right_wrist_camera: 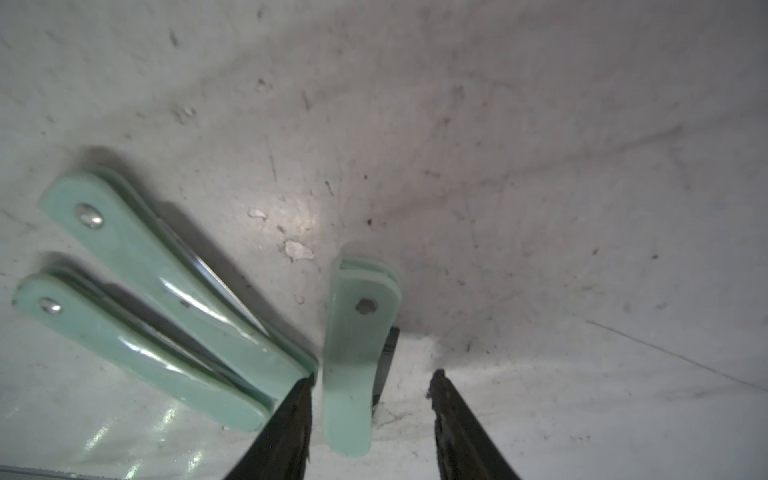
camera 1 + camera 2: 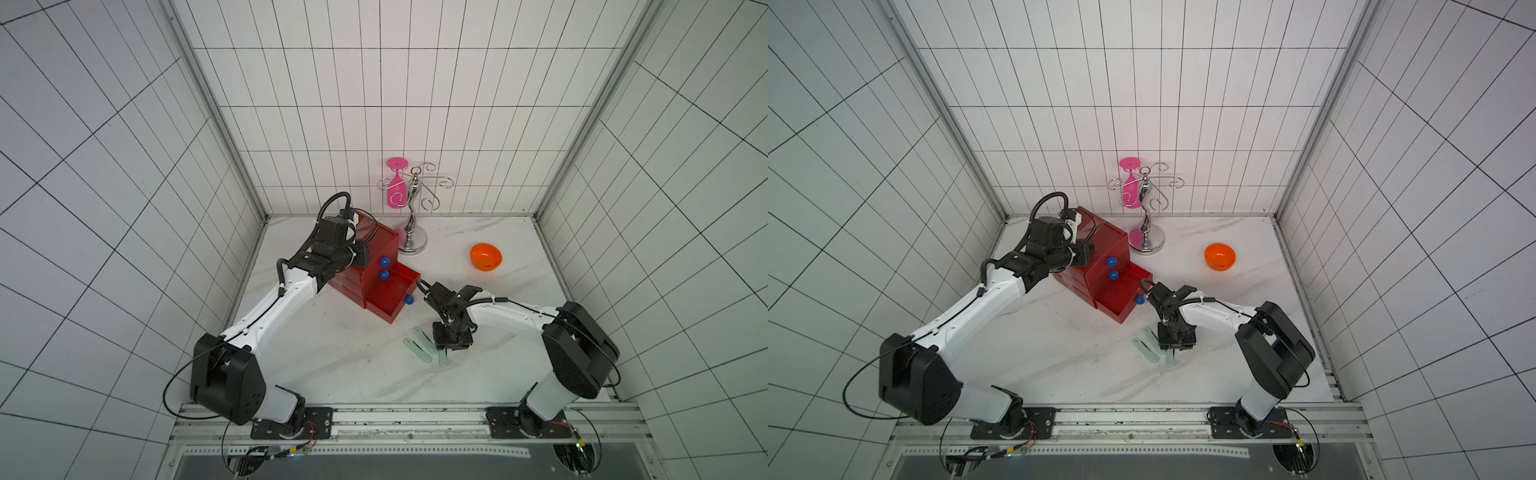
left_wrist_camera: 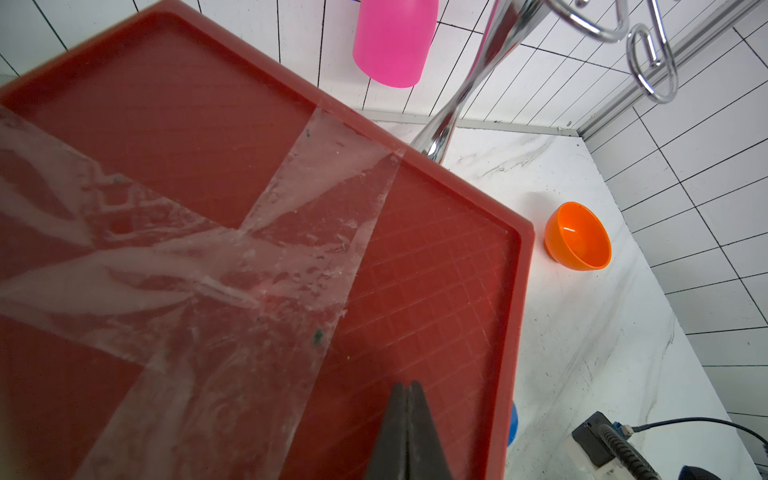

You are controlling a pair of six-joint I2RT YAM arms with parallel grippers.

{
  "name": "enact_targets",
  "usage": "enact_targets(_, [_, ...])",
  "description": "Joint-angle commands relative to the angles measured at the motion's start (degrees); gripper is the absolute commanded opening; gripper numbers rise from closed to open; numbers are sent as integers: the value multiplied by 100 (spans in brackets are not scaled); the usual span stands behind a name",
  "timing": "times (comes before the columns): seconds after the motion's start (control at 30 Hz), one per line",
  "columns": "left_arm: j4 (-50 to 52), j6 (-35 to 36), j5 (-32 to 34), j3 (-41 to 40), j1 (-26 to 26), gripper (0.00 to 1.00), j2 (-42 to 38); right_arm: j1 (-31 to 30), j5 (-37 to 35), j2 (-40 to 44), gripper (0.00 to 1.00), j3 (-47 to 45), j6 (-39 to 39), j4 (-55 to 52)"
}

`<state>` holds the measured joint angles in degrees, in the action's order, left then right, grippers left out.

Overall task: Place the fruit knives into the drawer by color
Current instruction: Pick up the fruit knife from the center of the board.

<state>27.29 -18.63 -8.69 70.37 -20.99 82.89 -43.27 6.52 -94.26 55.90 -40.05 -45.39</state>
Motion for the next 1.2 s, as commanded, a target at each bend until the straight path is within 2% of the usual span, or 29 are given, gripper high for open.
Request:
enact_targets(0.0, [1586,-18,324,-431,147,0,306,-42,32,-98,48,110,-124,11])
enact_targets(0.2, [1577,-18,306,-440,148,0,315,-42,-28,-110,43,-66,-185,66])
enact_targets(0.63, [1565,-20,271,-440,147,0,325,-34,-107,-75,40,-288,-255,100])
enact_targets(0.83, [1569,-15,270,-439,148,0,309,-25,-108,-39,36,-336,-264,91])
enact_targets(1.17, [1569,-9,270,-433,148,0,293,54,-146,-103,35,-459,-257,73])
